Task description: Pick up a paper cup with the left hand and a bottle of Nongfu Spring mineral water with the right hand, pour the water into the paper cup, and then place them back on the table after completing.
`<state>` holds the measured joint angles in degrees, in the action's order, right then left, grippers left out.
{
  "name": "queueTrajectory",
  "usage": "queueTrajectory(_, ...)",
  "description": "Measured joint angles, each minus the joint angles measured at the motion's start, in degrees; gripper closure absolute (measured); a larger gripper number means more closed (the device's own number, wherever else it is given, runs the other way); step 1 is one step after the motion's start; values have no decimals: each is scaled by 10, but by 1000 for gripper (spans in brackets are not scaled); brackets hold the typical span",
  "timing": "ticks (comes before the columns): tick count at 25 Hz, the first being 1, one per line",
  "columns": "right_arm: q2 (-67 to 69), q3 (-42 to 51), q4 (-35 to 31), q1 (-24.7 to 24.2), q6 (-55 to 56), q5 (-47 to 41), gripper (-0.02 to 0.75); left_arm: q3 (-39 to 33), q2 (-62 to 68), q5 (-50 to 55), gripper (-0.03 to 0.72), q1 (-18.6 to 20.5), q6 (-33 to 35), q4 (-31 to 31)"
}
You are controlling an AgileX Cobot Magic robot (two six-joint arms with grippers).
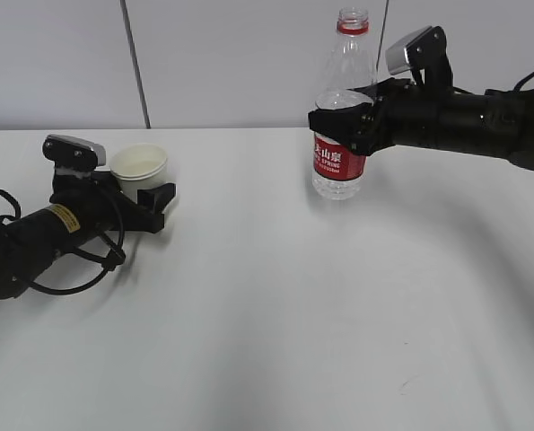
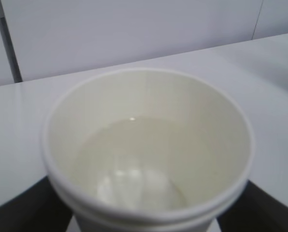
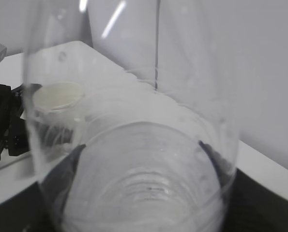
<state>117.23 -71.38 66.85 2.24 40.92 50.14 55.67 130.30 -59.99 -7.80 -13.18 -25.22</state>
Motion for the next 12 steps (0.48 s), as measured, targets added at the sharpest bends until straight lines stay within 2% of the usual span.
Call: queueTrajectory(12,0,0,0,0,-6,-16,253,0,0,-1,159,0,-2,20)
